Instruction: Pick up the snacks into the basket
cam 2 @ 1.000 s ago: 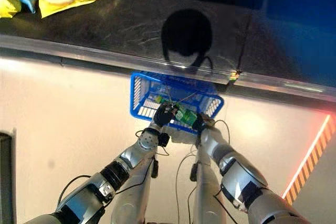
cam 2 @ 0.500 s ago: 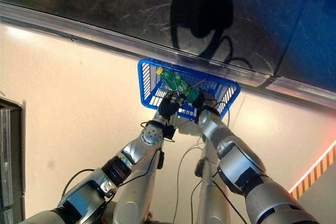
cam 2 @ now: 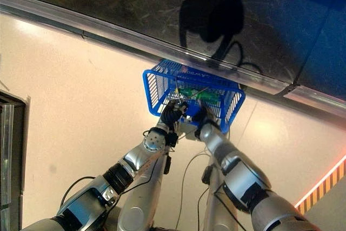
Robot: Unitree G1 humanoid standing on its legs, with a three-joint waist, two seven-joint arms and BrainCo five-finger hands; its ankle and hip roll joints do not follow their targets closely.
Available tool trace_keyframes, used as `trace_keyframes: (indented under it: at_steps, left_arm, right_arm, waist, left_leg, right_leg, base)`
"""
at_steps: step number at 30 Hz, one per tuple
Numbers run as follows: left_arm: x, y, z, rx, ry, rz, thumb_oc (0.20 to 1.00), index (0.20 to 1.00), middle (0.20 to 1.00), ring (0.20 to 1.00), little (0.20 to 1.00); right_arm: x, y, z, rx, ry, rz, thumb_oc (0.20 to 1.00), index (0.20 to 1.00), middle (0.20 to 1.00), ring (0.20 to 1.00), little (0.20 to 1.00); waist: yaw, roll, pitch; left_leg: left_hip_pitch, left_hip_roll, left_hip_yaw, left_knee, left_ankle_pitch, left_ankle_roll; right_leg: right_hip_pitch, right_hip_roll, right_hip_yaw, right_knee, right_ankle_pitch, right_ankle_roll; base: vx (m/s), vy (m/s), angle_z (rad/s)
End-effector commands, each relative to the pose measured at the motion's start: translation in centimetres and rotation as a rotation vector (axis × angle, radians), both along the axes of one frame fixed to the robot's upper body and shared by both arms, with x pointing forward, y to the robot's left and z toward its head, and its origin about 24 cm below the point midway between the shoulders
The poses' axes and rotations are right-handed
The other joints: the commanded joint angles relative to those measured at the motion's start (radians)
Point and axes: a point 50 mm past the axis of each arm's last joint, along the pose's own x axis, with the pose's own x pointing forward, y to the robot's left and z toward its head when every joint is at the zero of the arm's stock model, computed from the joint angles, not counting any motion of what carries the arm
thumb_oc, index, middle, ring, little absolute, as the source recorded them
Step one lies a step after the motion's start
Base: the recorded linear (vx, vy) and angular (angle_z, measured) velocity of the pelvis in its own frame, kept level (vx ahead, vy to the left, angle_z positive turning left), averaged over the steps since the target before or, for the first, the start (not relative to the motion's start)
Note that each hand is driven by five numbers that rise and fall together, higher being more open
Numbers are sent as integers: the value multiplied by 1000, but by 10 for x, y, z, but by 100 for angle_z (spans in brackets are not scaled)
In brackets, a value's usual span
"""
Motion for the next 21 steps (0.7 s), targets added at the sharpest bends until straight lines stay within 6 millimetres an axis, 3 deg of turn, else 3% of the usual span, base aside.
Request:
trace_keyframes:
  at_steps: [1, 3, 4, 7, 10, 12, 13, 14, 15, 19, 21]
  left_arm:
    - [2, -11, 25, -32, -146, -17, 200, 200, 200, 200, 200]
    - [5, -3, 17, -16, -119, 23, 200, 200, 200, 200, 200]
    - [10, 19, -7, 86, -51, 104, 200, 200, 200, 200, 200]
    - [9, 56, -41, 249, 50, 235, 200, 200, 200, 200, 200]
    - [-10, 90, -89, 380, 240, 329, 200, 200, 200, 200, 200]
    - [-37, 123, -128, 485, 432, 395, 200, 200, 200, 200, 200]
    - [-37, 123, -128, 485, 431, 396, 200, 200, 200, 200, 200]
    - [-67, 147, -154, 563, 583, 430, 200, 200, 200, 200, 200]
    - [-85, 156, -167, 574, 665, 440, 200, 200, 200, 200, 200]
    - [-144, 179, -198, 666, 856, 401, 200, 200, 200, 200, 200]
    - [-159, 183, -204, 640, 901, 399, 200, 200, 200, 200, 200]
  right_arm:
    - [-11, -16, -16, 45, 60, -75, 1000, 1000, 1000, 1000, 1000]
    - [-20, -19, -25, 54, 88, -91, 1000, 1000, 1000, 1000, 1000]
    - [-34, -33, -40, 69, 135, -151, 1000, 1000, 1000, 1000, 1000]
    - [-58, -51, -60, 72, 195, -227, 1000, 1000, 1000, 1000, 1000]
    - [-84, -64, -78, 93, 263, -310, 1000, 1000, 1000, 1000, 1000]
    - [-102, -68, -92, 119, 323, -364, 1000, 1000, 1000, 1000, 1000]
    - [-102, -68, -92, 119, 323, -364, 1000, 1000, 1000, 1000, 1000]
    - [-125, -68, -106, 139, 388, -396, 1000, 1000, 1000, 1000, 1000]
    - [-134, -68, -112, 144, 420, -409, 1000, 1000, 1000, 1000, 1000]
    - [-179, -74, -133, 120, 563, -422, 1000, 1000, 1000, 1000, 1000]
    - [-201, -76, -142, 109, 643, -422, 1000, 1000, 1000, 1000, 1000]
  waist:
    - [-30, 11, -15]
    - [-37, 4, -15]
    - [-55, -12, -15]
    - [-83, -32, -15]
    - [-116, -49, -21]
    - [-130, -61, -63]
    - [-130, -62, -65]
    - [-148, -72, -114]
    - [-158, -70, -142]
    - [-176, -52, -251]
    - [-172, -47, -295]
  left_leg:
    - [53, -33, 59, -22, -54, -27]
    - [69, -34, 60, -22, -58, -25]
    - [117, -40, 69, -19, -75, -13]
    - [191, -54, 89, -4, -110, 10]
    - [269, -70, 114, 21, -150, 32]
    - [317, -58, 149, 28, -168, 38]
    - [314, -59, 150, 28, -166, 38]
    - [358, -55, 170, 23, -167, 45]
    - [378, -56, 179, 14, -163, 50]
    - [444, -67, 184, -12, -155, 58]
    - [475, -81, 179, -12, -162, 61]
  right_leg:
    - [50, -60, 48, 11, -13, 109]
    - [63, -61, 49, 12, -13, 110]
    - [99, -69, 56, 24, -17, 114]
    - [151, -85, 76, 51, -24, 121]
    - [202, -100, 107, 79, -25, 132]
    - [211, -84, 102, 124, -46, 127]
    - [208, -84, 103, 123, -45, 127]
    - [225, -22, 129, 194, -100, 111]
    - [234, 32, 161, 224, -129, 101]
    - [280, 173, 245, 240, -205, 44]
    - [321, 171, 236, 214, -213, 24]
  base:
    - [6, 58, 4]
    - [15, 79, 0]
    - [35, 116, -2]
    - [45, 187, -10]
    - [65, 200, -30]
    - [82, 165, -28]
    - [118, 108, -47]
    - [114, 85, -48]
    - [187, 127, -49]
    - [146, 67, -31]
    - [118, -7, -5]
